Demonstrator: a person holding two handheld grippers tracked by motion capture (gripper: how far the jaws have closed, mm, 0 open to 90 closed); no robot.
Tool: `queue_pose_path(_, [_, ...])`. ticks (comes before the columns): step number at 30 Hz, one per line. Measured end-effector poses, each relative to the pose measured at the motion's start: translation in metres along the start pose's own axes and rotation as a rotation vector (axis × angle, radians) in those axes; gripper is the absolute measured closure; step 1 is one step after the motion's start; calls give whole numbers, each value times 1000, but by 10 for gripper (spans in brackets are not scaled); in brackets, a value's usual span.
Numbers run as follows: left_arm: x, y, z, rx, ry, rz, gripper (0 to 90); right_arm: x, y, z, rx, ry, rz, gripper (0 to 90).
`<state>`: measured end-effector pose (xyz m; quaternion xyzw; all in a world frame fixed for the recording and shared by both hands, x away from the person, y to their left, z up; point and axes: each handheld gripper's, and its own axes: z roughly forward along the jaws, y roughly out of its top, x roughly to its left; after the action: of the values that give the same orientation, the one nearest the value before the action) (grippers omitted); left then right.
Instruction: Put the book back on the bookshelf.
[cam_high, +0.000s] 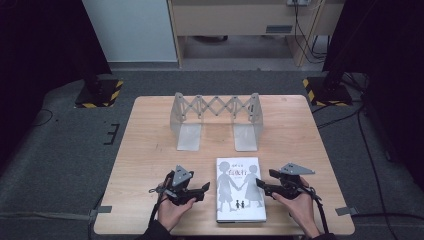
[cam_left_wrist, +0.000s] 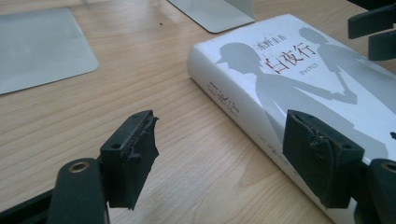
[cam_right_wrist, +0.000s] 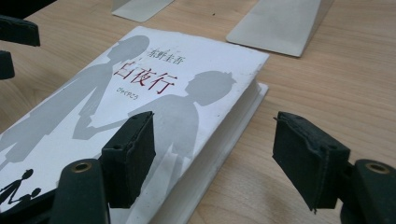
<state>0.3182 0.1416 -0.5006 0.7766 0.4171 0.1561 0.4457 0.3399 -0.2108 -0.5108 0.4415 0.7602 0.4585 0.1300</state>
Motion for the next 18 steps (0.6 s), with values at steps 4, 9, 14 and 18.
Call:
queue_pose_path(4, [-7, 0, 7, 8, -28, 0, 268, 3, -2, 4, 15, 11, -5, 293])
queue_pose_path(9, [-19, -2, 16, 26, -49, 36, 267, 6, -5, 7, 18, 29, 5, 286])
queue_pose_path(14, [-25, -4, 24, 35, -61, 54, 245, 8, -6, 9, 16, 37, 12, 284])
queue_pose_path(18, [-29, -3, 28, 33, -76, 57, 211, 9, -7, 11, 13, 54, 21, 278])
